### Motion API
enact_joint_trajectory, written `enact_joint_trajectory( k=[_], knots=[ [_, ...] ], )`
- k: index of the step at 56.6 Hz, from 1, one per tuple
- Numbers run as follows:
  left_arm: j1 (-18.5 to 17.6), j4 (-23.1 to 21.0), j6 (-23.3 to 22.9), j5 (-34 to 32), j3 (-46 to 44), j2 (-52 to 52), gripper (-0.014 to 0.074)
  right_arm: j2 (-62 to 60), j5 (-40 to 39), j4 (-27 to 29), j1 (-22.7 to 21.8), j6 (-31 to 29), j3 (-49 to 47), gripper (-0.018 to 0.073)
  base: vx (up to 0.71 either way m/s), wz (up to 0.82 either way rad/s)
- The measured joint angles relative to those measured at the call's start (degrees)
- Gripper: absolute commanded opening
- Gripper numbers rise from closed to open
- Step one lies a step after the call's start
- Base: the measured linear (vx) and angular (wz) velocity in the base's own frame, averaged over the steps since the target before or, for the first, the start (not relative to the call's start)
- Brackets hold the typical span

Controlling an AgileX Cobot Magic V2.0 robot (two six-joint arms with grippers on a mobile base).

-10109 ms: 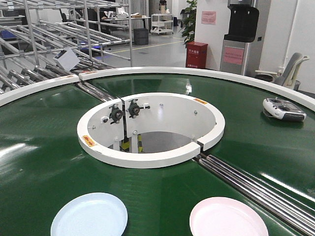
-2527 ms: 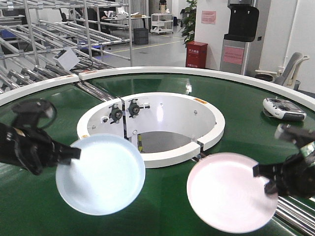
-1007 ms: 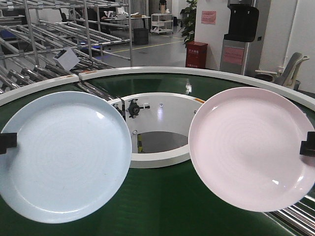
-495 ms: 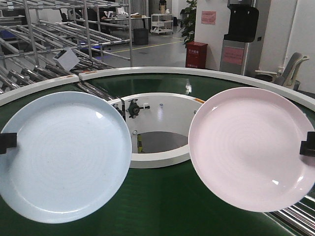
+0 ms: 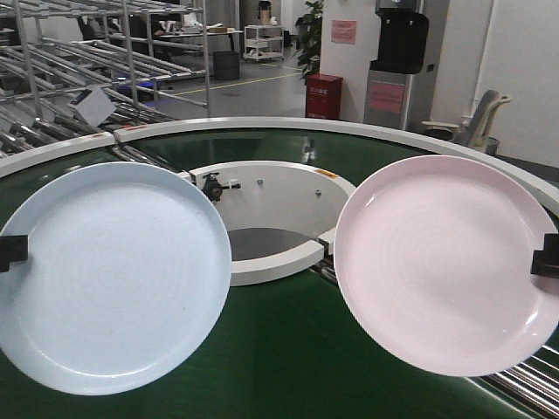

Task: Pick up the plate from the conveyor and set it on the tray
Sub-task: 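Hold both plates while the base drives to the table with the tray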

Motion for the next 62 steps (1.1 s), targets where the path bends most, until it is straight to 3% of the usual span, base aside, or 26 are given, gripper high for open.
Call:
enact_joint_trajectory(
  k=[62],
  knots=[
    [0.00, -0.07, 0.00, 0.00, 0.00, 0.00, -0.0006, 0.00, -0.05, 0.06, 0.00, 0.00, 0.00, -0.0013, -0.18, -0.59]
  ],
)
